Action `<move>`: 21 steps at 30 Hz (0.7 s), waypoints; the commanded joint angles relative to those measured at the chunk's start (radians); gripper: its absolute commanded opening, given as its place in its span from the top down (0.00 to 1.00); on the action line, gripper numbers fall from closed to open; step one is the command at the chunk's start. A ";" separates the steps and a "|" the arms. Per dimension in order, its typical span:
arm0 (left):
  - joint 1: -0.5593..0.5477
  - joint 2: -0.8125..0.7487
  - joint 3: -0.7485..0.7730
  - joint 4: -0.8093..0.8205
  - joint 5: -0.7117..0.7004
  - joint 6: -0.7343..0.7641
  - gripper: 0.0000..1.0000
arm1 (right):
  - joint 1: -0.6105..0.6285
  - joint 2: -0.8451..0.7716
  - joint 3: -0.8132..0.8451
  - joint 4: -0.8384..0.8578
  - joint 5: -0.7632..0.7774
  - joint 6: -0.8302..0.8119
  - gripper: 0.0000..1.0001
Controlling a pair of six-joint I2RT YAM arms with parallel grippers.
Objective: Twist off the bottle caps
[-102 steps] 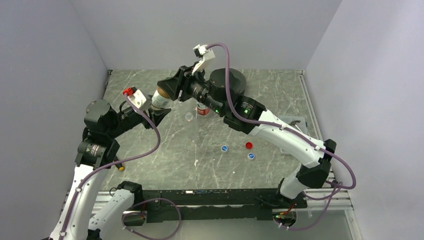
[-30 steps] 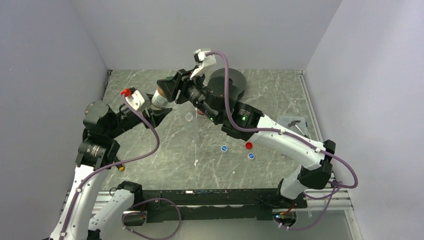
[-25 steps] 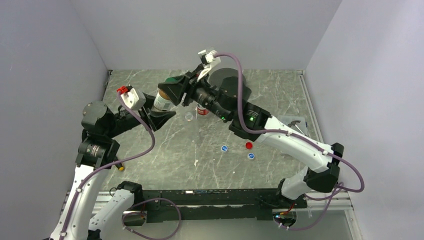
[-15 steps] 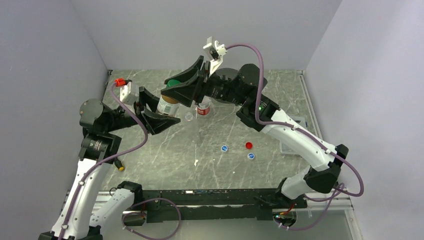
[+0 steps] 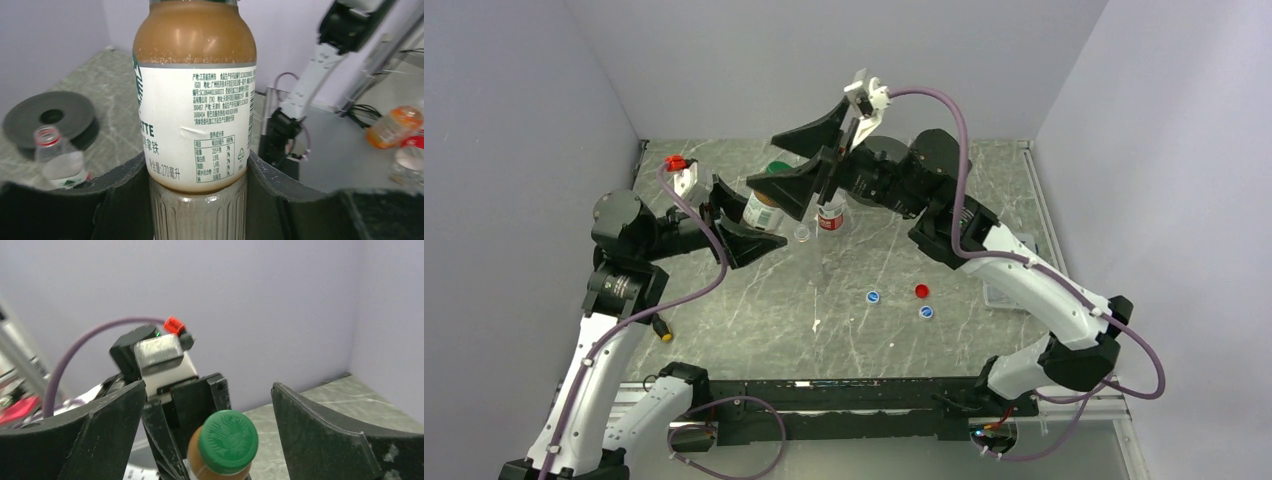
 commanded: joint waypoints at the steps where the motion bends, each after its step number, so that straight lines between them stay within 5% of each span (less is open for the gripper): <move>1: -0.002 -0.022 0.033 -0.116 -0.186 0.191 1.00 | 0.076 -0.060 0.037 -0.044 0.425 -0.078 0.00; 8: -0.002 -0.039 0.019 -0.104 -0.258 0.242 1.00 | 0.150 0.058 0.210 -0.281 0.705 -0.066 0.07; 21: -0.002 -0.059 0.010 -0.092 -0.265 0.276 1.00 | 0.150 0.069 0.179 -0.248 0.675 0.010 0.36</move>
